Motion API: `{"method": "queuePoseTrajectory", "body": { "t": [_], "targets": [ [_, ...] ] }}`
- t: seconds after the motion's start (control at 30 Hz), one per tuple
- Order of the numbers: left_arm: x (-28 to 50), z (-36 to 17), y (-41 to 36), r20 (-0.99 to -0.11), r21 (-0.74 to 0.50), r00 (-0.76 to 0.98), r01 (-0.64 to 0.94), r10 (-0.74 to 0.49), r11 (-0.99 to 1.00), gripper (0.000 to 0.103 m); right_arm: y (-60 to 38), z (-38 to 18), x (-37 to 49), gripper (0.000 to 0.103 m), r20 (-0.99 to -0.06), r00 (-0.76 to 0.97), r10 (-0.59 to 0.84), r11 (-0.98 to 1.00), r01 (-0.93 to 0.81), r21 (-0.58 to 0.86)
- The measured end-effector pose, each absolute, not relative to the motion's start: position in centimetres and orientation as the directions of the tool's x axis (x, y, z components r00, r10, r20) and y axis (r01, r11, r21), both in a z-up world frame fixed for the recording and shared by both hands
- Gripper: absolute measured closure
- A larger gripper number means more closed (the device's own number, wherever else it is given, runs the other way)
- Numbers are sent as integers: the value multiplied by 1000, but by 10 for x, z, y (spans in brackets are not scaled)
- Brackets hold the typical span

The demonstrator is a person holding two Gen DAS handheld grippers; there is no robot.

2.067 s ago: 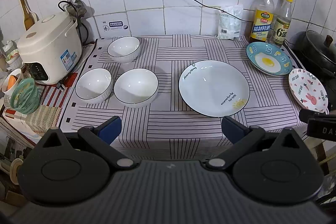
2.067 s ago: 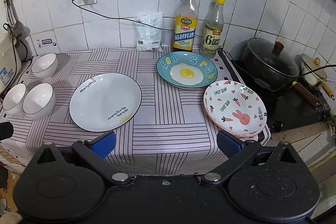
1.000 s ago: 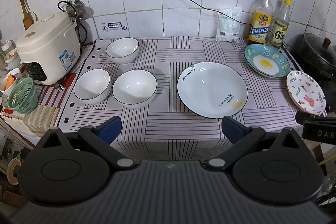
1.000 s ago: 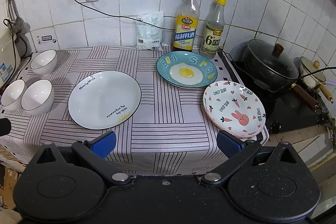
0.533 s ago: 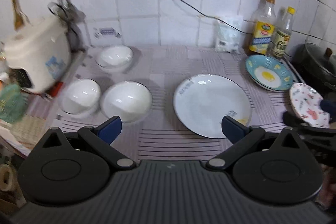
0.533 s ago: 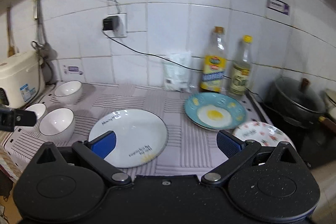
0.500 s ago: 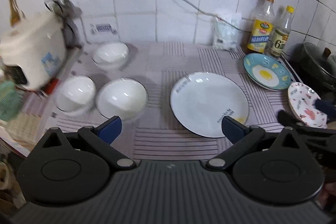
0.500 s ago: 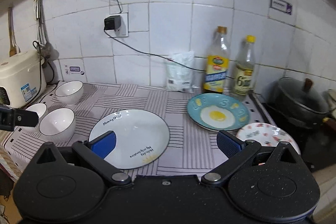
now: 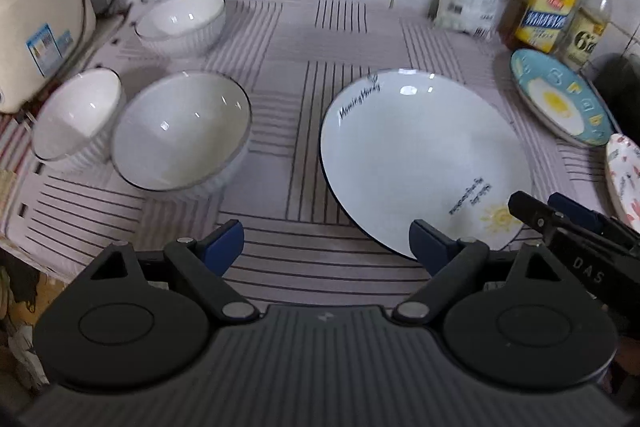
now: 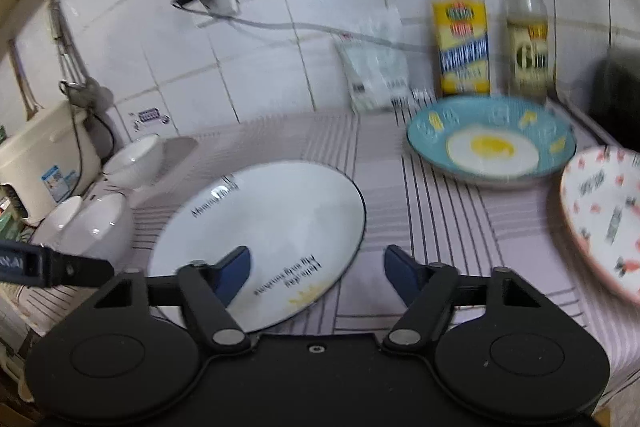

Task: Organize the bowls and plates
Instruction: 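Move both grippers to the white Morning Honey plate rim and close, then lift the white plate with both grippers, set it beside the bowls, open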

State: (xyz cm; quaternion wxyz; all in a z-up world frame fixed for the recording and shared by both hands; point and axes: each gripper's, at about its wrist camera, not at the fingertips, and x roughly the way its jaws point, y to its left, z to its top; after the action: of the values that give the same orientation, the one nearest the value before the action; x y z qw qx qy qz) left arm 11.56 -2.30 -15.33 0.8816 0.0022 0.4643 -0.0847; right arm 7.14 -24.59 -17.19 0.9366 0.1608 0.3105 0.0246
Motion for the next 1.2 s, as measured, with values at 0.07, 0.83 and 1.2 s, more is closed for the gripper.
{"method": "queuePoseTrajectory", "body": {
  "t": [0.07,0.83,1.2],
  "targets": [
    [121,-165,-27,-827,-82,542,146,-149,986,14,-247,-182,75,43,-583,794,173,937,49,345],
    [151,-199,-32,-796,-249,528,160,-296,955,78,-263,-214,95,80,-572,778,260,841,108,530],
    [155,-190,-32,-821,-224,480,230,-311,947,78,-261,-204,93,77,-588,759,278,886,33,462]
  ]
}}
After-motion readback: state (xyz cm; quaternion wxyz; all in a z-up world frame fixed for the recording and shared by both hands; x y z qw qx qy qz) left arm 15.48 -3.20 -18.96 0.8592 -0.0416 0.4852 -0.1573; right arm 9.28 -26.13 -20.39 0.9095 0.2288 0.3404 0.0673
